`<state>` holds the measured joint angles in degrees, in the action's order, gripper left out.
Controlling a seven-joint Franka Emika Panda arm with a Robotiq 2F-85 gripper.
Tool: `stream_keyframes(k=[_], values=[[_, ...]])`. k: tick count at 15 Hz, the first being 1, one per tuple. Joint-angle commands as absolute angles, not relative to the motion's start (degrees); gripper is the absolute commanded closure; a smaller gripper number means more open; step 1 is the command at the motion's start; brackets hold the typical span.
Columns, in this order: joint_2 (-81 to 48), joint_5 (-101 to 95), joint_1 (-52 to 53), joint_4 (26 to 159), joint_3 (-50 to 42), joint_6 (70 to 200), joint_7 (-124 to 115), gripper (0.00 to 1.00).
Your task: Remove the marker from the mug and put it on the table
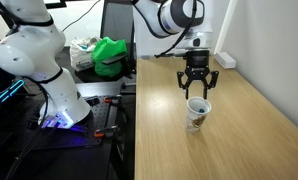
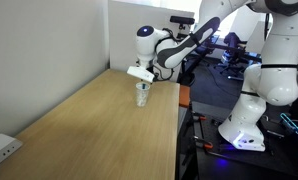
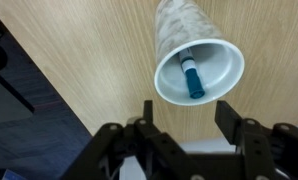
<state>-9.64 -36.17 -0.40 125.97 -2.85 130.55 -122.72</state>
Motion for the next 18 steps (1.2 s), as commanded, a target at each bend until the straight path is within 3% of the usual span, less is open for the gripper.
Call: stream_keyframes(k=[1, 5, 18], values=[[-11.6, -36.1, 0.4, 123.2, -3.7, 128.5, -121.5, 0.40], [-12.8, -36.1, 0.7, 122.2, -3.9, 128.5, -121.6, 0.55], [-16.2, -36.2, 1.1, 119.9, -4.3, 128.7, -120.9, 0.57]])
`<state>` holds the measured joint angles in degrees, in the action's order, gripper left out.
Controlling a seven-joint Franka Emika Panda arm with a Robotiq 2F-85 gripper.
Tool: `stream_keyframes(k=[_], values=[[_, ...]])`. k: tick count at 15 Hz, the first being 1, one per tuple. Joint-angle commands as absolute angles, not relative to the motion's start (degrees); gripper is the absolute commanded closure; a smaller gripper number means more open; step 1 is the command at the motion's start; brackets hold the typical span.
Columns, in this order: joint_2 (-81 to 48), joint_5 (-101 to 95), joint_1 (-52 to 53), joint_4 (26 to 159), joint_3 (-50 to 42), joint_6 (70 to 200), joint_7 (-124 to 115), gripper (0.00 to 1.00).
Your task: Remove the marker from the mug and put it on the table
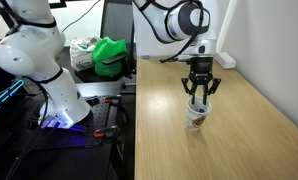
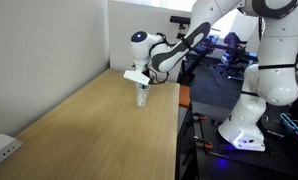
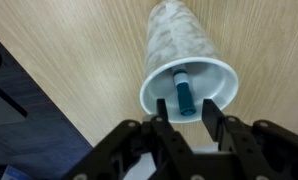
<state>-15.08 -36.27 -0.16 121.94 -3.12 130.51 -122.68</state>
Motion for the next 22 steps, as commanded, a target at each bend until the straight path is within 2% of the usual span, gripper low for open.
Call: stream_keyframes(k=[1, 8, 14, 22], values=[[-16.4, -36.1, 1.1, 119.8, -4.4, 128.7, -120.8, 0.58], [-17.7, -36.0, 1.4, 118.5, -4.6, 128.5, -120.7, 0.63], [-19.3, -36.1, 1.9, 117.2, -5.4, 128.1, -120.8, 0.60], [-21.4, -35.6, 2.0, 115.5, -5.7, 127.3, -120.5, 0.62]])
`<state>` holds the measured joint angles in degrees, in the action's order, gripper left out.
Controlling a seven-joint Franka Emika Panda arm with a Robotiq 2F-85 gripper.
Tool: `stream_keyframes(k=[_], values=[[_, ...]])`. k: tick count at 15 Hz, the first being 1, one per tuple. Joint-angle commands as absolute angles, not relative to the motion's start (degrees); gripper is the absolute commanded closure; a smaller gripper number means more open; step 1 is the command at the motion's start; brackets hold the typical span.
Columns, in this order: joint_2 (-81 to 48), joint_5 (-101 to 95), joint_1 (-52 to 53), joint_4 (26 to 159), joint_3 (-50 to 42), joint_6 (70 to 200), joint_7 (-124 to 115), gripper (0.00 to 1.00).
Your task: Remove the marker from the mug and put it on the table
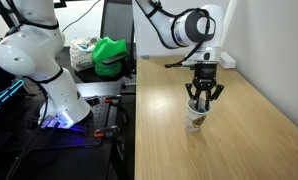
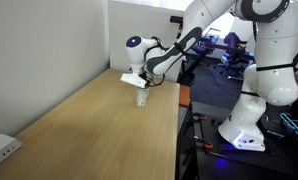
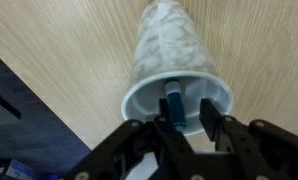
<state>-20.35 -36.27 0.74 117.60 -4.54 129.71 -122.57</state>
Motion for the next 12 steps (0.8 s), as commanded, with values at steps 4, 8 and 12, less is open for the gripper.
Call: stream_keyframes(k=[4, 8, 12], values=[[-22.2, -35.5, 2.1, 114.7, -5.9, 126.9, -120.5, 0.62], [-22.3, -35.6, 2.0, 114.6, -6.1, 126.7, -120.4, 0.63], [-22.3, -35.8, 2.2, 114.6, -6.3, 126.6, -120.6, 0.81]])
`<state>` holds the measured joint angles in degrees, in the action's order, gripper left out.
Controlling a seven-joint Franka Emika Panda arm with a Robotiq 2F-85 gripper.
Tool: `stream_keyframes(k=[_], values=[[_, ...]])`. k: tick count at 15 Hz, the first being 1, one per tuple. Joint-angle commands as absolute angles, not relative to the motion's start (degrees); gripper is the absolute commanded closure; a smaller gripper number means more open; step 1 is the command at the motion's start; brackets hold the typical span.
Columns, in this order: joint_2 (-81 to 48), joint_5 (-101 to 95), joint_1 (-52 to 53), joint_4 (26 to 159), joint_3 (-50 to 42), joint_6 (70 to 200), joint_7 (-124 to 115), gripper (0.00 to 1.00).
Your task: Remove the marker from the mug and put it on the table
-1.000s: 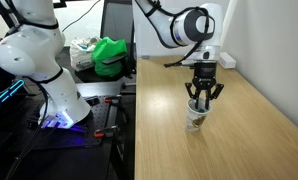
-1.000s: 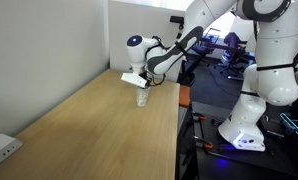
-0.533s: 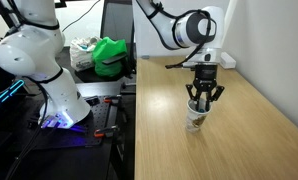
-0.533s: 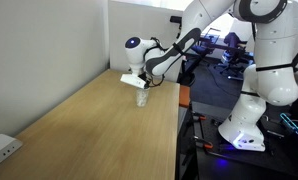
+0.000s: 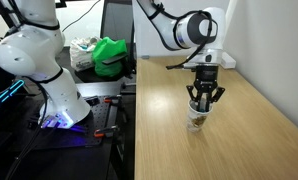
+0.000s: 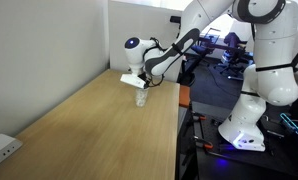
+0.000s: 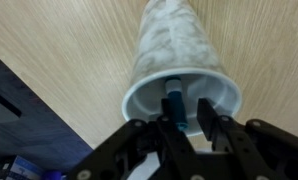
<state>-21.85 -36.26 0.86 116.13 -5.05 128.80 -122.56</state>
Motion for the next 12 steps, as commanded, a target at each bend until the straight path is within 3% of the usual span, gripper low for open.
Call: stream_keyframes(k=[1, 3, 5, 12], values=[[-22.3, -35.9, 2.3, 114.7, -6.4, 126.6, -120.7, 0.91], [-22.3, -36.0, 2.6, 114.8, -6.6, 126.5, -120.8, 0.99], [-22.2, -36.1, 2.8, 114.9, -6.6, 126.4, -120.8, 0.95], [-20.2, -36.5, 4.3, 116.4, -6.1, 126.2, -120.7, 0.95]])
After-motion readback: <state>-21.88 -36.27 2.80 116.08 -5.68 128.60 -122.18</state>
